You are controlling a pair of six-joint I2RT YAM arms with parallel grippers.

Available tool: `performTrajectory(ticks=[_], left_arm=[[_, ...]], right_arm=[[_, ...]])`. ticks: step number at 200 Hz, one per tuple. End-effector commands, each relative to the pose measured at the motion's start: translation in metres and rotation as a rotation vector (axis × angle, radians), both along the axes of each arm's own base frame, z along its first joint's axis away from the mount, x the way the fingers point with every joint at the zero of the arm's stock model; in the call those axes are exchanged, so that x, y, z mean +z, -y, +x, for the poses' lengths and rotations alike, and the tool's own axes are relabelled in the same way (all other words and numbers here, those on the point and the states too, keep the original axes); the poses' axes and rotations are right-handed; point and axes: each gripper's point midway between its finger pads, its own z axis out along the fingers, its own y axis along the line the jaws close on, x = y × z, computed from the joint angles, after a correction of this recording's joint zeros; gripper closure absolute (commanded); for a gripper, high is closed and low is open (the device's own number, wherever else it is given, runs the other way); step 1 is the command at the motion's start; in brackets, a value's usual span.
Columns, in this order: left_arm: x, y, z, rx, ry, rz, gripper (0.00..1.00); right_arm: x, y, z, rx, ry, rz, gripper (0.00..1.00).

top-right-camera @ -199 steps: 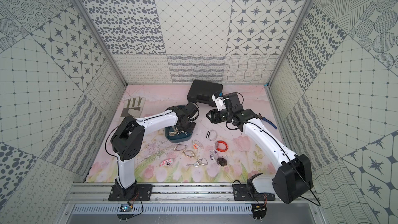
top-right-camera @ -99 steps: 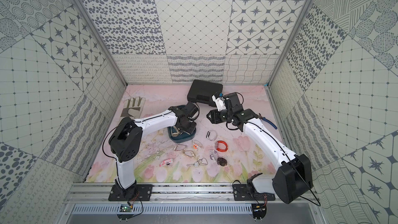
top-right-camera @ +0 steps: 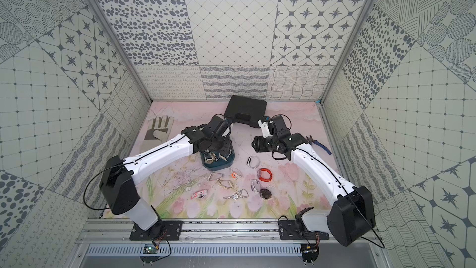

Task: Put the watch into the storage box
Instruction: Place the watch in the storage box, then pick up the watch at the center of the board.

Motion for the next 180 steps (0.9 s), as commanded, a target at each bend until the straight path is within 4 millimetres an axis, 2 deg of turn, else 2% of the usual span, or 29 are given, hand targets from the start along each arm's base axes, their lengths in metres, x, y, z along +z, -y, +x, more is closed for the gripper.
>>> performTrajectory(ticks=[1,37,61,88,126,180], left_arm=[[0.028,-0.007,-0.023,-0.003,0.035,-0.068,0.46],[0.039,-0.014,-0.048,-0.007,0.039,-0.155,0.46],[0.034,-0.021,-0.062,-0.001,0.017,-0.188,0.46],[0.023,-0.033,-0.072,0.019,0.002,-0.183,0.46],[0.02,-0.042,-0.076,0.032,0.01,-0.175,0.46],[0.017,-0.041,-0.075,0.019,0.015,-0.165,0.46]], right_arm=[[-0.016,0.025,-0.018,-0.115,-0.055,-0.08,0.48],[-0.047,0.015,-0.039,-0.082,-0.141,-0.116,0.51],[-0.067,0.002,-0.053,-0.001,-0.2,-0.184,0.55],[-0.085,-0.002,-0.063,0.051,-0.231,-0.262,0.56],[-0.099,0.009,-0.073,0.062,-0.266,-0.383,0.58],[-0.112,0.027,-0.083,0.046,-0.295,-0.461,0.59]])
